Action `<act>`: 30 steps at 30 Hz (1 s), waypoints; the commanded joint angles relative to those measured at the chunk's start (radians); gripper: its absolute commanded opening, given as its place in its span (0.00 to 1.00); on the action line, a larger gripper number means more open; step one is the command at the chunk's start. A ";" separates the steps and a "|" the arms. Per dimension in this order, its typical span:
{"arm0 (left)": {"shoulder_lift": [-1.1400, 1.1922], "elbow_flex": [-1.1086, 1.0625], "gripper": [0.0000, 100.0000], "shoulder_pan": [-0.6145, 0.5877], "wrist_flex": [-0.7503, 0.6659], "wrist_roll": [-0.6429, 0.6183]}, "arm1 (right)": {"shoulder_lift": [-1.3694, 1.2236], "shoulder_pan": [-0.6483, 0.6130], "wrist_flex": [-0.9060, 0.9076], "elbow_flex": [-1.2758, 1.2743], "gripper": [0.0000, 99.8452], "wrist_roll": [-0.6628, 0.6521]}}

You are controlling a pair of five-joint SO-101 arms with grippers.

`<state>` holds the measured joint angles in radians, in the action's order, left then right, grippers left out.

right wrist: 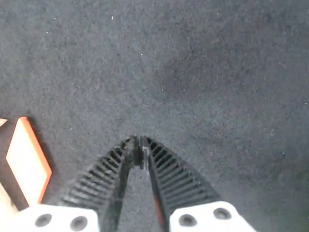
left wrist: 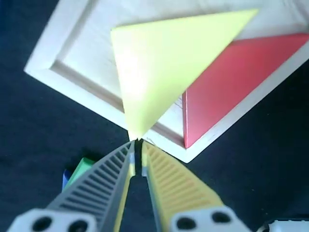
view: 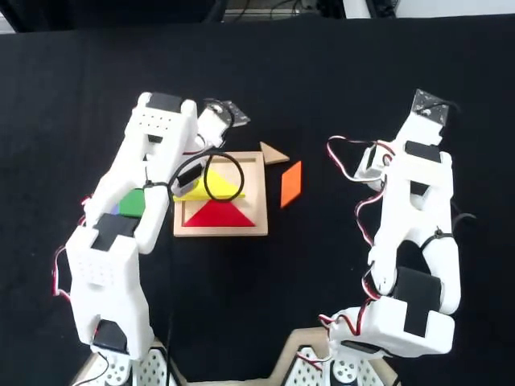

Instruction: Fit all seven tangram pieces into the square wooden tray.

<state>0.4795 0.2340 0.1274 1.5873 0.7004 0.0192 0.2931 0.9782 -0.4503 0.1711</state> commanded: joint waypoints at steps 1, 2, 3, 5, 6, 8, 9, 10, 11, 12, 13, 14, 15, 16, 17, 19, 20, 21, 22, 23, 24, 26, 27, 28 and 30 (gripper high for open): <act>-0.011 0.002 0.03 0.016 -0.008 -0.046 | 0.013 0.012 -0.015 0.059 0.01 0.000; -0.011 0.001 0.03 0.025 -0.008 -0.064 | 0.013 0.012 -0.015 0.059 0.01 0.000; -0.009 -0.001 0.03 0.033 -0.008 -0.083 | 0.013 0.012 -0.015 0.059 0.01 0.000; -0.009 -0.021 0.03 0.058 -0.008 -0.107 | 0.013 0.012 -0.015 0.059 0.01 0.000; -0.009 -0.033 0.03 0.068 -0.008 -0.112 | 0.013 0.012 -0.015 0.059 0.01 0.000; -0.009 -0.058 0.03 0.074 -0.012 -0.112 | 0.013 0.012 -0.015 0.059 0.01 0.000; -0.005 -0.077 0.03 0.073 -0.032 -0.114 | 0.013 0.012 -0.015 0.059 0.01 0.000; 0.003 -0.094 0.03 0.067 -0.055 -0.114 | 0.013 0.012 -0.015 0.059 0.01 0.000; 0.014 -0.102 0.03 0.062 -0.069 -0.114 | 0.013 0.012 -0.015 0.059 0.01 0.000; 0.023 -0.104 0.03 0.050 -0.080 -0.114 | 0.013 0.012 -0.015 0.059 0.01 0.000; 0.032 -0.102 0.03 0.039 -0.083 -0.114 | 0.013 0.012 -0.015 0.059 0.01 0.000; 0.040 -0.096 0.03 0.031 -0.086 -0.112 | 0.013 0.012 -0.015 0.059 0.01 0.000; 0.052 -0.085 0.03 0.022 -0.084 -0.110 | 0.013 0.012 -0.015 0.059 0.01 0.000; 0.064 -0.070 0.03 0.008 -0.084 -0.109 | 0.013 0.012 -0.015 0.058 0.01 0.000; 0.077 -0.050 0.03 -0.007 -0.084 -0.109 | 0.013 0.012 -0.015 0.058 0.01 0.000; 0.103 0.007 0.03 -0.041 -0.083 -0.109 | 0.013 0.012 -0.015 0.058 0.01 0.000; 0.118 0.041 0.03 -0.058 -0.083 -0.109 | 0.013 0.012 -0.015 0.058 0.01 0.000; 0.138 0.076 0.03 -0.070 -0.083 -0.109 | 0.013 0.012 -0.015 0.058 0.01 0.000; 0.158 0.111 0.03 -0.081 -0.083 -0.109 | 0.013 0.012 -0.015 0.058 0.01 0.000; 0.180 0.150 0.03 -0.087 -0.077 -0.112 | 0.013 0.012 -0.015 0.058 0.01 0.000; 0.204 0.180 0.03 -0.088 -0.075 -0.114 | 0.012 0.012 -0.015 0.058 0.01 0.000; 0.244 0.236 0.03 -0.090 -0.075 -0.114 | 0.012 0.012 -0.015 0.058 0.01 0.000; 0.261 0.260 0.03 -0.090 -0.075 -0.114 | 0.010 0.012 -0.015 0.058 0.01 0.000; 0.275 0.280 0.03 -0.090 -0.075 -0.114 | 0.010 0.012 -0.015 0.058 0.01 0.000; 0.298 0.326 0.03 -0.088 -0.075 -0.114 | 0.010 0.012 -0.015 0.058 0.01 0.000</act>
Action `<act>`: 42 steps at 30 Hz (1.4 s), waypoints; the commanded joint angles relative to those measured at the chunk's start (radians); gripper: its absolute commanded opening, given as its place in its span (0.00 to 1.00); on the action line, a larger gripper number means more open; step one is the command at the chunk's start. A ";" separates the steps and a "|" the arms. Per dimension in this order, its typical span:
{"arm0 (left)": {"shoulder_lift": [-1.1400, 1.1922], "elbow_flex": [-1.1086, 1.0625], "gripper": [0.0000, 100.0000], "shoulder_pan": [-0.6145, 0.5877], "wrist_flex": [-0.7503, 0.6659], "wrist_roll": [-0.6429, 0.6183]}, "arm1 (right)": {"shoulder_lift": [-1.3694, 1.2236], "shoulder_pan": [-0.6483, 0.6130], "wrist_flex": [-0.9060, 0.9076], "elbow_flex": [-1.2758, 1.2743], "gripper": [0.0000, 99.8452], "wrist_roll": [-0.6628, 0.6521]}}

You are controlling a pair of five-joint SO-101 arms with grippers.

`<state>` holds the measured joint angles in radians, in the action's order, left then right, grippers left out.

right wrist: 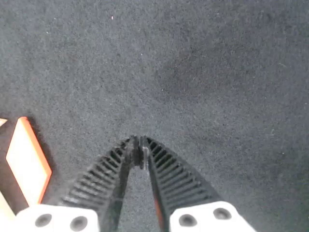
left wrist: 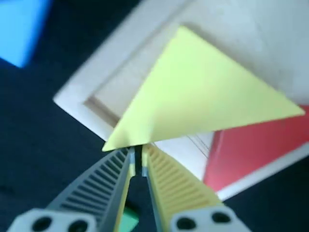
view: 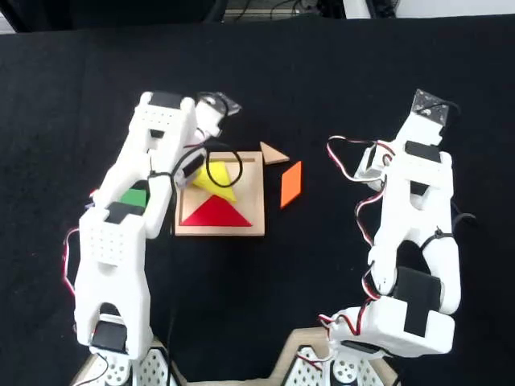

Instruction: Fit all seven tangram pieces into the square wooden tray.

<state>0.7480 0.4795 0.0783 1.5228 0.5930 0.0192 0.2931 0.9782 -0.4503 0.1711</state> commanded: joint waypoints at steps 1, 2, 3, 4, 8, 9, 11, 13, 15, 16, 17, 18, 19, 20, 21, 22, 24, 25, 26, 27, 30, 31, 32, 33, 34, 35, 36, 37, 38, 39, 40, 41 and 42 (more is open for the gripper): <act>0.037 0.102 0.03 -0.039 -0.011 -0.008 | 0.010 0.012 -0.015 0.058 0.01 0.000; 0.043 0.124 0.03 -0.039 -0.011 -0.008 | 0.010 0.012 -0.015 0.058 0.01 0.000; 0.048 0.147 0.03 -0.039 -0.011 -0.008 | 0.010 0.012 -0.015 0.058 0.01 0.000; 0.051 0.168 0.03 -0.039 -0.011 -0.008 | 0.010 0.012 -0.015 0.058 0.01 0.000; 0.049 0.220 0.03 -0.035 -0.009 -0.009 | 0.010 0.012 -0.015 0.058 0.01 0.000; 0.048 0.232 0.03 -0.033 0.011 -0.009 | 0.010 0.012 -0.015 0.058 0.01 0.000; 0.046 0.286 0.03 -0.031 0.094 -0.003 | 0.010 0.012 -0.015 0.058 0.01 -0.014; 0.040 0.407 0.03 -0.033 0.224 -0.006 | 0.010 0.012 -0.015 0.058 0.01 -0.023; 0.025 0.472 0.03 -0.030 0.236 -0.035 | 0.012 0.012 -0.015 0.058 0.01 -0.026; 0.012 0.478 0.03 -0.027 0.236 -0.072 | 0.012 0.012 -0.015 0.058 0.01 -0.026; -0.005 0.475 0.03 -0.012 0.236 -0.110 | 0.013 0.012 -0.015 0.058 0.01 -0.026; -0.009 0.466 0.03 0.018 0.236 -0.141 | 0.013 0.012 -0.015 0.058 0.01 -0.026; -0.015 0.453 0.03 0.047 0.238 -0.173 | 0.013 0.012 -0.015 0.058 0.01 -0.026; -0.015 0.427 0.03 0.079 0.238 -0.206 | 0.013 0.012 -0.015 0.058 0.01 -0.026; -0.021 0.401 0.03 0.111 0.238 -0.239 | 0.013 0.012 -0.015 0.058 0.01 -0.026; -0.021 0.383 0.03 0.139 0.236 -0.275 | 0.013 0.012 -0.015 0.058 0.01 -0.026; -0.017 0.358 0.03 0.176 0.236 -0.374 | 0.013 0.012 -0.015 0.058 0.01 -0.026; -0.015 0.344 0.03 0.185 0.236 -0.446 | 0.013 0.012 -0.015 0.058 0.01 -0.026; -0.015 0.338 0.03 0.189 0.236 -0.535 | 0.013 0.012 -0.015 0.058 0.01 -0.028; -0.015 0.334 0.03 0.191 0.235 -0.646 | 0.013 0.012 -0.015 0.058 0.01 -0.028; -0.021 0.340 0.11 0.185 0.235 -0.870 | 0.013 0.006 -0.015 0.058 0.01 -0.028; -0.026 0.340 0.15 0.185 0.235 -0.885 | 0.013 0.002 -0.015 0.058 0.01 -0.028; -0.026 0.337 0.18 0.185 0.235 -0.899 | 0.013 0.002 -0.015 0.058 0.01 -0.028; -0.026 0.332 0.19 0.186 0.236 -0.902 | 0.013 -0.003 -0.015 0.058 0.01 -0.028; -0.026 0.329 0.19 0.189 0.236 -0.902 | 0.013 -0.003 -0.015 0.058 0.01 -0.029; -0.026 0.328 0.19 0.191 0.236 -0.905 | 0.013 -0.005 -0.015 0.058 0.01 -0.029; -0.028 0.315 0.19 0.193 0.236 -0.905 | 0.013 -0.008 -0.015 0.058 0.01 -0.029; -0.028 0.300 0.19 0.196 0.236 -0.907 | 0.013 -0.009 -0.015 0.058 0.01 -0.031; -0.028 0.283 0.19 0.200 0.236 -0.924 | 0.013 -0.009 -0.015 0.058 0.01 -0.041; -0.028 0.265 0.19 0.206 0.236 -0.964 | 0.013 -0.009 -0.015 0.058 0.01 -0.054; -0.028 0.245 0.19 0.213 0.236 -1.010 | 0.013 -0.009 -0.015 0.058 0.01 -0.058; -0.028 0.220 0.19 0.216 0.236 -1.059 | 0.013 -0.009 -0.015 0.058 0.01 -0.060; -0.028 0.200 0.20 0.216 0.236 -1.094 | 0.013 -0.009 -0.015 0.058 0.01 -0.063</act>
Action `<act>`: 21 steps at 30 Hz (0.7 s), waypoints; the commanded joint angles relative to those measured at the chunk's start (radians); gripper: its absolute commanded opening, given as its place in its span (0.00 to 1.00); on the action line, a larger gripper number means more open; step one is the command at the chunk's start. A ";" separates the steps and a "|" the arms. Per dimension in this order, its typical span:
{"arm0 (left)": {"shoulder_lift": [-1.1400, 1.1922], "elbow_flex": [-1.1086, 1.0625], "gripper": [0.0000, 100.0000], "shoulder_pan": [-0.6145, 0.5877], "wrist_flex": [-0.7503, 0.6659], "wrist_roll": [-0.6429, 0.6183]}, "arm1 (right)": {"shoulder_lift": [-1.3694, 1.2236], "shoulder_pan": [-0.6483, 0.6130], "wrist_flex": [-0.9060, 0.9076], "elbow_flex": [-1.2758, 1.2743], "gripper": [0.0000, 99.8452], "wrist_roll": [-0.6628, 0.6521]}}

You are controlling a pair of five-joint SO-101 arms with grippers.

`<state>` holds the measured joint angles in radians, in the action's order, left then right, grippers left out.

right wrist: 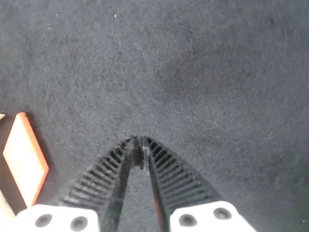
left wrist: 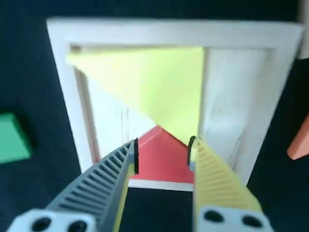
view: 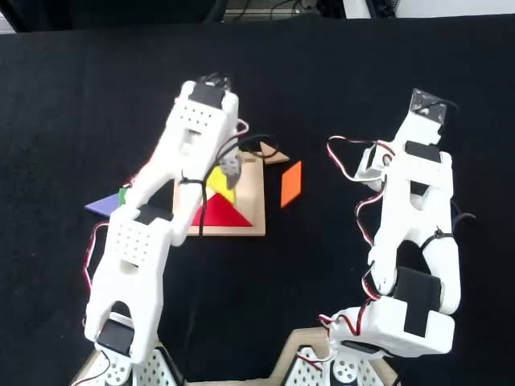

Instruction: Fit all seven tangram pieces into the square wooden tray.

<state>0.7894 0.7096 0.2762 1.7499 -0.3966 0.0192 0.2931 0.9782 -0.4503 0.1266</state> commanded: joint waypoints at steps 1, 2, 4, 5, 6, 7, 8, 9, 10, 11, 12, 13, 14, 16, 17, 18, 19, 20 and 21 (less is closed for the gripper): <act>-0.069 -0.045 0.21 0.012 0.009 -0.133 | 0.013 -0.012 -0.015 0.058 0.01 -0.018; -0.069 -0.053 0.22 0.005 0.009 -0.160 | 0.013 -0.018 -0.015 0.058 0.01 -0.018; -0.069 -0.041 0.24 -0.012 0.009 -0.247 | 0.013 -0.020 -0.014 0.056 0.01 -0.018; -0.069 -0.027 0.24 -0.019 0.009 -0.299 | 0.013 -0.020 -0.014 0.056 0.01 -0.018; -0.069 -0.005 0.24 -0.021 0.008 -0.342 | 0.013 -0.020 -0.014 0.056 0.01 -0.018; -0.069 0.015 0.24 -0.021 0.008 -0.354 | 0.013 -0.020 -0.014 0.056 0.01 -0.018; -0.069 0.031 0.24 -0.016 0.008 -0.362 | 0.013 -0.020 -0.014 0.056 0.01 -0.018; -0.069 0.051 0.24 -0.010 0.008 -0.364 | 0.013 -0.020 -0.014 0.056 0.01 -0.018; -0.066 0.073 0.24 -0.008 0.008 -0.371 | 0.013 -0.020 -0.014 0.056 0.01 -0.018; -0.060 0.097 0.24 -0.004 0.008 -0.402 | 0.013 -0.020 -0.014 0.056 0.01 -0.018; -0.057 0.117 0.24 -0.007 0.008 -0.442 | 0.013 -0.020 -0.014 0.056 0.01 -0.018; -0.057 0.131 0.24 -0.016 0.008 -0.468 | 0.013 -0.020 -0.014 0.056 0.01 -0.018; -0.055 0.136 0.24 -0.024 0.006 -0.483 | 0.013 -0.020 -0.014 0.056 0.01 -0.018; -0.055 0.131 0.24 -0.039 0.002 -0.485 | 0.013 -0.020 -0.014 0.056 0.01 -0.018; -0.055 0.117 0.24 -0.045 0.000 -0.485 | 0.013 -0.020 -0.012 0.056 0.01 -0.018; -0.055 0.101 0.24 -0.048 0.000 -0.485 | 0.013 -0.020 -0.012 0.056 0.01 -0.018; -0.055 0.084 0.24 -0.048 0.000 -0.485 | 0.013 -0.020 -0.012 0.056 0.01 -0.018; -0.055 0.068 0.24 -0.045 0.000 -0.485 | 0.013 -0.020 -0.012 0.056 0.01 -0.018; -0.055 0.054 0.24 -0.044 -0.005 -0.485 | 0.013 -0.020 -0.012 0.056 0.01 -0.018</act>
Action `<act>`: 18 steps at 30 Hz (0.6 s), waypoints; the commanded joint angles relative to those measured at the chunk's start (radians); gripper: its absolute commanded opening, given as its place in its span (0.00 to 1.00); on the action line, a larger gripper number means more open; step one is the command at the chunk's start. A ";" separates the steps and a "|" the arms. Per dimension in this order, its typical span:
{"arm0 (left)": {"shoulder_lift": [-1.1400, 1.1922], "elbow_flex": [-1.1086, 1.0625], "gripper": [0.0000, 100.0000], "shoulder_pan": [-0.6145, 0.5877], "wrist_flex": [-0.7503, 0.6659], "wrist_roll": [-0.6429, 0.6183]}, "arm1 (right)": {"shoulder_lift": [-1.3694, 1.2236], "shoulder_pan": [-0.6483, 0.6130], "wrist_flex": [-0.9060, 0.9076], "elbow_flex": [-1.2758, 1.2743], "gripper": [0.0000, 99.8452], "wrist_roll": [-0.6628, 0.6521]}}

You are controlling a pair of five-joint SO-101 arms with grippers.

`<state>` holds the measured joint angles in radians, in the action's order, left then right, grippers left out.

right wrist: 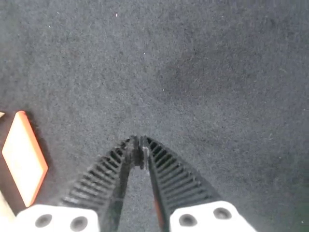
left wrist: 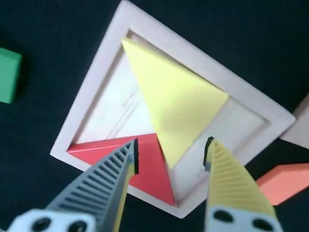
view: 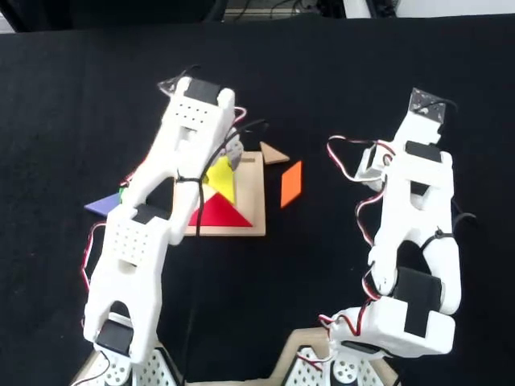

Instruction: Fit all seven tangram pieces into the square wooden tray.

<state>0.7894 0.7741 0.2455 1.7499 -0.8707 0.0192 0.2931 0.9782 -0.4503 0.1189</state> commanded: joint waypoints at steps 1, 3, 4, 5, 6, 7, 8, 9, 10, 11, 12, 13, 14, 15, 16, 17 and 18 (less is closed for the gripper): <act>-0.055 -0.021 0.24 -0.012 -0.008 -0.011 | 0.013 -0.020 -0.012 0.056 0.01 -0.011; -0.055 -0.044 0.24 -0.016 -0.041 -0.011 | 0.013 -0.020 -0.012 0.056 0.01 -0.011; -0.055 -0.059 0.24 -0.019 -0.061 -0.011 | 0.013 -0.020 -0.012 0.056 0.01 -0.011; -0.055 -0.074 0.24 -0.021 -0.081 -0.009 | 0.013 -0.020 -0.012 0.056 0.01 -0.011; -0.055 -0.085 0.24 -0.019 -0.098 -0.006 | 0.013 -0.020 -0.012 0.056 0.01 -0.011; -0.055 -0.094 0.24 -0.013 -0.112 0.014 | 0.013 -0.020 -0.012 0.056 0.01 -0.011; -0.055 -0.102 0.24 -0.012 -0.124 0.046 | 0.013 -0.020 -0.012 0.056 0.01 -0.011; -0.055 -0.110 0.24 -0.012 -0.133 0.071 | 0.013 -0.020 -0.012 0.056 0.01 -0.011; -0.055 -0.116 0.24 -0.012 -0.146 0.084 | 0.013 -0.020 -0.012 0.056 0.01 -0.011; -0.055 -0.117 0.24 -0.015 -0.150 0.083 | 0.013 -0.020 -0.012 0.056 0.01 -0.011; -0.055 -0.117 0.24 -0.021 -0.155 0.084 | 0.013 -0.020 -0.012 0.056 0.01 -0.011; -0.055 -0.117 0.24 -0.022 -0.157 0.084 | 0.013 -0.020 -0.012 0.056 0.01 -0.011; -0.055 -0.117 0.24 -0.022 -0.153 0.086 | 0.013 -0.020 -0.012 0.056 0.01 -0.011; -0.055 -0.117 0.24 -0.016 -0.150 0.086 | 0.013 -0.020 -0.012 0.056 0.01 -0.011; -0.055 -0.117 0.24 -0.012 -0.149 0.086 | 0.013 -0.020 -0.012 0.056 0.01 -0.011; -0.054 -0.117 0.24 -0.007 -0.149 0.086 | 0.013 -0.020 -0.012 0.056 0.01 -0.011; -0.051 -0.117 0.24 -0.001 -0.150 0.087 | 0.013 -0.020 -0.012 0.056 0.01 -0.011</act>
<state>0.7894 0.6513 0.2394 1.6057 -0.7971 0.0192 0.2931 0.9782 -0.4503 0.1189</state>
